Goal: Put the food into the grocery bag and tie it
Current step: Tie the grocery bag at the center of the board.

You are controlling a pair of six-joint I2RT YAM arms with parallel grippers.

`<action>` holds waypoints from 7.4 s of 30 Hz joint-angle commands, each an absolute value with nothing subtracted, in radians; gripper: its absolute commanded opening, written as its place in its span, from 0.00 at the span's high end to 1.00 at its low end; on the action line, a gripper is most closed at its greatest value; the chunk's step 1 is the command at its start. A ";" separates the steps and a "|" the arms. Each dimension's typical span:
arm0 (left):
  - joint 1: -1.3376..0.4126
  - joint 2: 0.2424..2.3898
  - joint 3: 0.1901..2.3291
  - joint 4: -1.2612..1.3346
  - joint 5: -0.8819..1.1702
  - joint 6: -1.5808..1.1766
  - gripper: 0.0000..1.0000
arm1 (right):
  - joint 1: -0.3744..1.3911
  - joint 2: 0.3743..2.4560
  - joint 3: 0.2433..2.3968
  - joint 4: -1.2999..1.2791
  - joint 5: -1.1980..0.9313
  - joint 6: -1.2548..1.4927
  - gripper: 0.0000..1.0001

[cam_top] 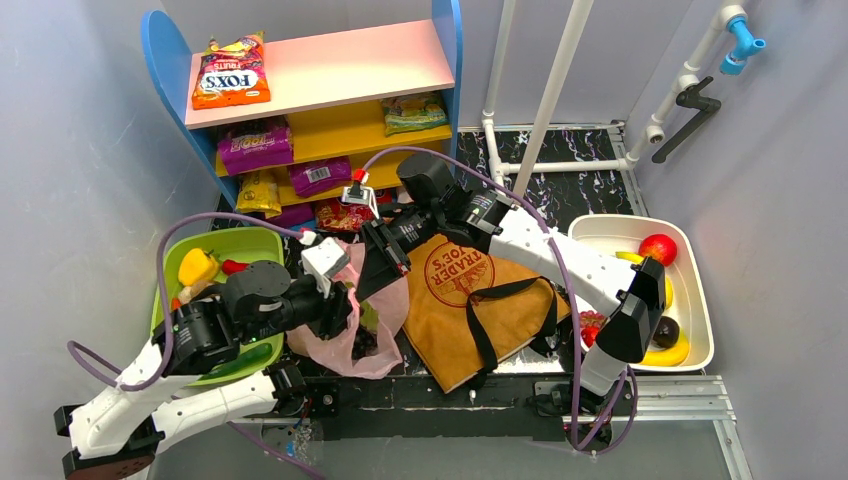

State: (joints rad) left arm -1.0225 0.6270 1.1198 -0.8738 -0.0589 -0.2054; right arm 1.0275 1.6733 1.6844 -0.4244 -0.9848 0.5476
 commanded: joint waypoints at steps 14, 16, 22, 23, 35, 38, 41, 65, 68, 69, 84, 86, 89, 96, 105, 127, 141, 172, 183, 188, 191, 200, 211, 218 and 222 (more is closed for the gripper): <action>-1.017 0.630 1.300 -0.815 -0.696 -0.206 1.00 | 0.986 1.592 1.724 -0.543 -0.905 0.510 0.99; -1.017 0.609 1.295 -0.790 -0.789 -0.213 1.00 | 0.974 1.590 1.760 -0.596 -0.882 0.486 0.99; -1.017 0.587 1.203 -0.677 -0.814 -0.184 1.00 | 0.957 1.605 1.831 -0.653 -0.974 0.432 0.99; -1.017 0.595 1.192 -0.670 -0.783 -0.178 1.00 | 0.958 1.616 1.841 -0.660 -0.995 0.422 0.99; -1.017 0.545 1.185 -0.711 -0.628 -0.161 0.86 | 0.963 1.724 1.885 -0.625 -1.238 0.412 0.99; -1.017 0.548 1.214 -0.768 -0.606 -0.164 0.76 | 0.965 1.745 1.897 -0.618 -1.257 0.420 0.99; -1.017 0.560 1.253 -0.841 -0.562 -0.171 0.60 | 0.965 1.764 1.911 -0.598 -1.276 0.438 0.99; -1.016 0.607 1.453 -1.165 -0.131 -0.301 0.68 | 0.967 1.763 1.833 -0.528 -1.261 0.521 0.99; -1.017 0.594 1.399 -1.104 -0.082 -0.288 0.68 | 0.967 1.754 1.817 -0.524 -1.257 0.522 0.99; -1.017 0.591 1.377 -1.075 -0.072 -0.286 0.68 | 0.968 1.753 1.811 -0.522 -1.253 0.523 0.99; -1.017 0.617 1.143 -0.664 -0.174 -0.152 0.63 | 0.968 1.721 1.743 -0.494 -1.227 0.610 0.99; -1.017 0.630 1.142 -0.651 -0.186 -0.126 0.56 | 0.968 1.711 1.727 -0.470 -1.226 0.642 0.99; -1.017 0.645 1.124 -0.625 -0.176 -0.098 0.49 | 0.968 1.678 1.687 -0.437 -1.206 0.673 0.99; -1.017 0.600 1.028 -0.503 -0.162 -0.048 0.40 | 0.966 1.666 1.660 -0.425 -1.196 0.710 0.99; -1.017 0.524 0.917 -0.379 -0.162 0.090 0.36 | 0.967 1.648 1.662 -0.441 -1.184 0.806 0.99; -1.017 0.308 0.624 -0.006 -0.044 0.559 0.31 | 0.966 1.592 1.677 -0.522 -1.001 0.893 0.99; -1.017 0.263 0.610 0.005 -0.056 0.582 0.30 | 0.918 1.548 1.676 -0.600 -0.973 0.886 0.99; -1.017 0.235 0.595 -0.056 0.037 0.619 0.42 | 0.960 1.665 1.742 -0.669 -1.125 0.848 0.99; -1.017 0.298 0.642 -0.051 0.087 0.622 0.45 | 0.976 1.656 1.734 -0.720 -1.120 0.818 0.99; -1.017 0.315 0.633 -0.037 0.067 0.652 0.40 | 0.984 1.635 1.724 -0.737 -1.114 0.807 0.99; -1.017 0.317 0.631 -0.024 0.070 0.659 0.38 | 0.985 1.625 1.712 -0.765 -1.113 0.790 0.99; -1.017 0.304 0.620 -0.006 0.058 0.662 0.33 | 0.985 1.618 1.680 -0.822 -1.122 0.743 0.99; -1.017 0.314 0.608 0.027 0.076 0.675 0.34 | 0.988 1.636 1.678 -0.843 -1.157 0.729 0.99; -1.017 0.341 0.612 0.031 0.101 0.689 0.35 | 1.003 1.657 1.710 -0.898 -1.169 0.685 0.99; -1.017 0.364 0.617 0.028 0.107 0.700 0.37 | 1.017 1.671 1.739 -0.935 -1.178 0.650 0.99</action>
State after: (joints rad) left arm -1.0183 0.3378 0.6067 0.0002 0.0875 0.6807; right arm 0.9985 1.6627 1.6691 -0.8818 -1.1290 0.7040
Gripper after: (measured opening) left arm 0.639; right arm 0.023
